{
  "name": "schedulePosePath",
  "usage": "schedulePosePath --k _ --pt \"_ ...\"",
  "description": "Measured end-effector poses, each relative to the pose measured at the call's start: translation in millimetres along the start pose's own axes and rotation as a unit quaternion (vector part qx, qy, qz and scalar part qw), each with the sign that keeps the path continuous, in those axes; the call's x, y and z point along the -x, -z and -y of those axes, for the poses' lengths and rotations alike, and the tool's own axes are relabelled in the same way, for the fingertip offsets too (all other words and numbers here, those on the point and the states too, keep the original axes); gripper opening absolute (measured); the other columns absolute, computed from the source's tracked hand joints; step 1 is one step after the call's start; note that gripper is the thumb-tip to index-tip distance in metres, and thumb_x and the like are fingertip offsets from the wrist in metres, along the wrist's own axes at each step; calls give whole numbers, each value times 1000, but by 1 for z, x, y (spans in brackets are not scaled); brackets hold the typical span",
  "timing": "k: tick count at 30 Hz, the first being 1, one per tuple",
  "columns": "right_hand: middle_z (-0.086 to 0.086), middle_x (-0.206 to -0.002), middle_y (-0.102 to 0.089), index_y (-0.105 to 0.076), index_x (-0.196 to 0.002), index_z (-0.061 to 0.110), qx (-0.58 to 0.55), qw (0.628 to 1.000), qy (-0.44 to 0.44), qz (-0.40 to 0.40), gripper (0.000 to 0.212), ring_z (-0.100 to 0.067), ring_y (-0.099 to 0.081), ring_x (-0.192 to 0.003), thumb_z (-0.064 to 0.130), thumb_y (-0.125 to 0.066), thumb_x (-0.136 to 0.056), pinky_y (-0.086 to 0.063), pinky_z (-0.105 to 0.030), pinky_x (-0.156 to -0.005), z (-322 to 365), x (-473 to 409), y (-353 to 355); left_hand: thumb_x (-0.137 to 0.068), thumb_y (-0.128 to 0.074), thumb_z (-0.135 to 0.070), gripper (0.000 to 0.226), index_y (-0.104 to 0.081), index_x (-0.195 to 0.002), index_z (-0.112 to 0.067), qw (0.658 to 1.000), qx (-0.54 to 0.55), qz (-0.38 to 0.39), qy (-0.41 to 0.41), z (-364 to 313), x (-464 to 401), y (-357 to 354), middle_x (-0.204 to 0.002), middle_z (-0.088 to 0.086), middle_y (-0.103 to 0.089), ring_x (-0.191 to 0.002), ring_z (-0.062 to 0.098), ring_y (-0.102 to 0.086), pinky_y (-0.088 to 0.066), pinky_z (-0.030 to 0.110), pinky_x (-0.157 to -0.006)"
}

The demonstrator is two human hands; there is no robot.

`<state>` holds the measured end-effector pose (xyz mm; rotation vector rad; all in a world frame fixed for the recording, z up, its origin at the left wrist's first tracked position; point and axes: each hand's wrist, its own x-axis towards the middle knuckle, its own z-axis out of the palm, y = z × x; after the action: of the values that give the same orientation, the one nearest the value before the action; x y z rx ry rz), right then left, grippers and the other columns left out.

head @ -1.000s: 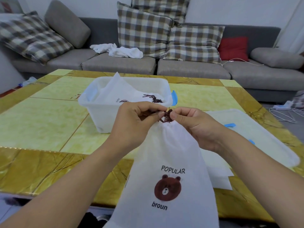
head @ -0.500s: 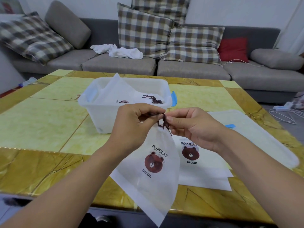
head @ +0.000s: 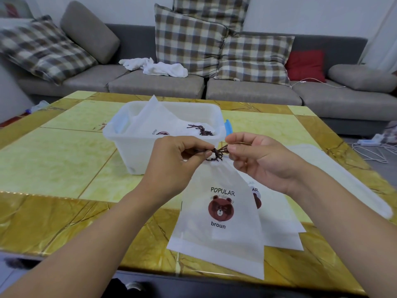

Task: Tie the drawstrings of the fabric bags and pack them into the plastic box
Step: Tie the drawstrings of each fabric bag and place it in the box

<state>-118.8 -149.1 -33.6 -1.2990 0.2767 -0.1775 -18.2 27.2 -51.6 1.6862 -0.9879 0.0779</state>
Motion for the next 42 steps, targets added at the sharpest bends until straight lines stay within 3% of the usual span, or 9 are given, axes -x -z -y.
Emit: schedulePosePath --k 11,15,20,23,26,28,32,37,42 --pt "2 -84 -56 -57 -112 16 -214 971 -78 64 27 -4 -36 -55 6 -57 -88 -23 -13 -38 -4 -3 -7 -84 -74 1 19 -80 -94 -14 994 -70 -18 -86 0 -1 -3 -82 -16 -72 -80 -1 -69 -55 13 -77" --pt "0 -69 -42 -69 -113 11 40 996 -65 35 23 -10 -24 -54 21 -59 -96 -16 -18 -40 3 0 -5 -85 -75 -4 15 -80 -90 -17 1000 -5 14 -6 -2 0 -1 -79 -10 -76 -75 5 -72 -57 21 -75" --pt "-2 -70 -55 -79 -87 15 385 919 65 59 12 -14 -45 -63 27 -78 -86 -34 -26 -57 -4 5 -11 -87 -73 -5 11 -80 -89 -14 992 57 85 79 -1 0 0 -77 5 -76 -69 18 -70 -59 39 -74" --pt "7 -58 -50 -78 -84 11 418 898 132 41 11 -10 -39 -57 21 -78 -87 -32 -23 -56 -3 3 -7 -89 -70 1 9 -77 -91 -5 984 95 93 117 -4 -2 -1 -69 13 -70 -60 15 -61 -54 27 -64" --pt "6 -58 -56 -79 -89 14 434 884 170 44 7 -13 -43 -57 17 -73 -91 -35 -27 -57 -3 3 -6 -88 -70 1 14 -70 -101 -5 971 141 89 168 -5 -3 0 -62 1 -64 -57 13 -61 -54 23 -63" --pt "-2 -71 -67 -78 -92 18 483 851 201 44 9 -20 -54 -64 17 -69 -94 -42 -35 -63 -4 4 -6 -87 -72 -1 23 -65 -108 -7 963 159 99 192 -5 -4 2 -64 1 -67 -58 12 -63 -56 23 -64" --pt "7 -70 -62 -72 -88 15 566 782 257 46 16 -12 -54 -67 13 -61 -98 -39 -23 -61 -6 5 -9 -89 -68 3 27 -64 -114 -6 955 187 132 190 -5 -4 12 -73 8 -71 -66 14 -67 -56 22 -67" --pt "6 -78 -66 -69 -87 8 388 897 206 39 20 -4 -54 -73 9 -54 -101 -42 -17 -69 -9 6 -18 -94 -58 7 27 -64 -116 -7 947 231 136 177 -5 -5 27 -83 11 -75 -75 14 -70 -56 21 -71" --pt "10 -73 -57 -66 -82 10 306 933 188 37 25 -5 -48 -68 8 -51 -103 -38 -14 -65 -10 7 -29 -89 -66 4 10 -71 -96 -1 960 215 60 170 -3 -5 19 -74 10 -74 -65 13 -67 -56 20 -64"
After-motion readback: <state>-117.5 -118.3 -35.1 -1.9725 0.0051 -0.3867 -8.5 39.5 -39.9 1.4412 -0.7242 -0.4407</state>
